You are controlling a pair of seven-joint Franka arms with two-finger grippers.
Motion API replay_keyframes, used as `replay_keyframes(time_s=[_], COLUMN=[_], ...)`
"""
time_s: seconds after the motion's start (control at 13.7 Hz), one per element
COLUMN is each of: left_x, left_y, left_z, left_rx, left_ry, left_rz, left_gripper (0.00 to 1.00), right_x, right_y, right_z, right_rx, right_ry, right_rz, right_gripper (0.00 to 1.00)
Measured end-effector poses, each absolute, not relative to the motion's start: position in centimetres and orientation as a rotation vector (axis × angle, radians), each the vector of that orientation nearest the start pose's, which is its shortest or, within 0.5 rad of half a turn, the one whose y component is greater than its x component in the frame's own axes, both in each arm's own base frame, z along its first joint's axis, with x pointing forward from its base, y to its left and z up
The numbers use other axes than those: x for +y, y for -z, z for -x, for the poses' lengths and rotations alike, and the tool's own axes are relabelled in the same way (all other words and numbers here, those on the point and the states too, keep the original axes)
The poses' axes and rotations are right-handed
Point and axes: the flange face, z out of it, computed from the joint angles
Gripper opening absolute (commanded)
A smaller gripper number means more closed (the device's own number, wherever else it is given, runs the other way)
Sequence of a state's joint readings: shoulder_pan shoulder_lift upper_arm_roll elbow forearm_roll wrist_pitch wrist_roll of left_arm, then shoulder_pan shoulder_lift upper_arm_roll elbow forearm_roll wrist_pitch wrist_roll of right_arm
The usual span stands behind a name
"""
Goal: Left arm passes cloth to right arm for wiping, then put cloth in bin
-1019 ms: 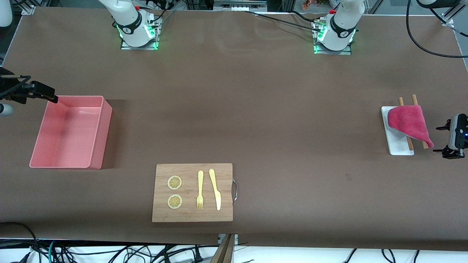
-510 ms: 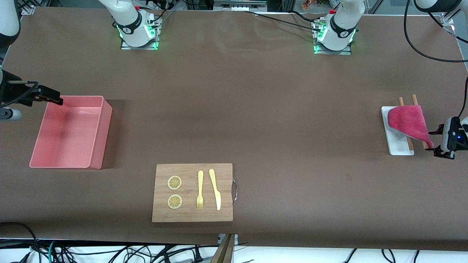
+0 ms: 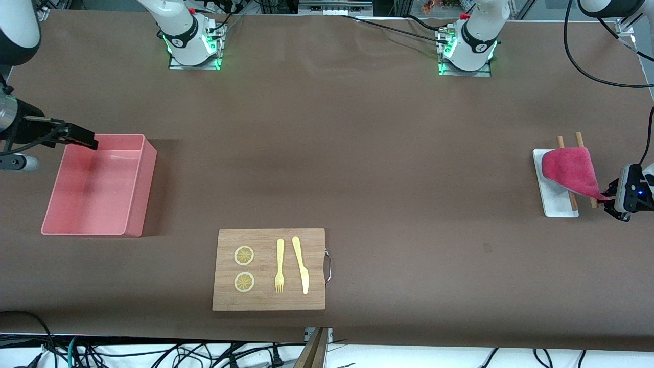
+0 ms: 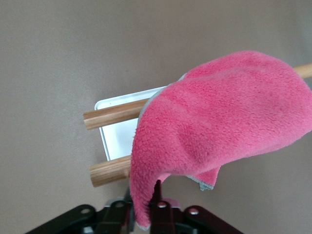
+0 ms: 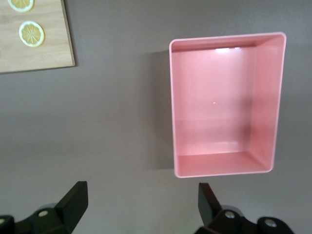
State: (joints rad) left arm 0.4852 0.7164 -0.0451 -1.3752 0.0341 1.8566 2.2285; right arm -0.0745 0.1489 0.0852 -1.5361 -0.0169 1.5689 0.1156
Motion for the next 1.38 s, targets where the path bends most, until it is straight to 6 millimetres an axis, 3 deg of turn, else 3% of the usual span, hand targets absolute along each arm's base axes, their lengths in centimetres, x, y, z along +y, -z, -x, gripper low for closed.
replay_keyframes(time_s=[0.15, 0.36, 0.58, 0.8, 1.02, 1.38], left_x=[30.6, 28.7, 25.1, 20.7, 13.6, -3.9], left_y=[-27.8, -30.8, -35.5, -41.7, -45.3, -47.4], left_z=[-63.7, -64.4, -64.4, -63.5, -63.3, -63.8], left_rx=[2.630, 2.639, 2.517, 2.288, 2.044, 1.484], left_ry=[-0.090, -0.105, -0.206, -0.356, -0.494, -0.615], left_rz=[2.090, 2.085, 2.264, 2.475, 2.643, 2.907], left_gripper=[0.02, 0.02, 0.02, 0.02, 0.03, 0.05], right_x=[2.5, 4.9, 5.6, 6.8, 9.5, 15.4], right_y=[-55.6, -55.5, -55.0, -53.7, -52.0, -49.6], right_z=[-59.4, -59.2, -59.4, -60.1, -61.0, -61.9], right_rx=[0.279, 0.464, 0.594, 0.739, 0.880, 1.039], right_ry=[-0.181, -0.198, -0.239, -0.306, -0.351, -0.365], right_rz=[3.133, 3.064, 2.978, 2.838, 2.744, 2.664], right_gripper=[1.00, 1.00, 1.00, 1.00, 1.00, 1.00])
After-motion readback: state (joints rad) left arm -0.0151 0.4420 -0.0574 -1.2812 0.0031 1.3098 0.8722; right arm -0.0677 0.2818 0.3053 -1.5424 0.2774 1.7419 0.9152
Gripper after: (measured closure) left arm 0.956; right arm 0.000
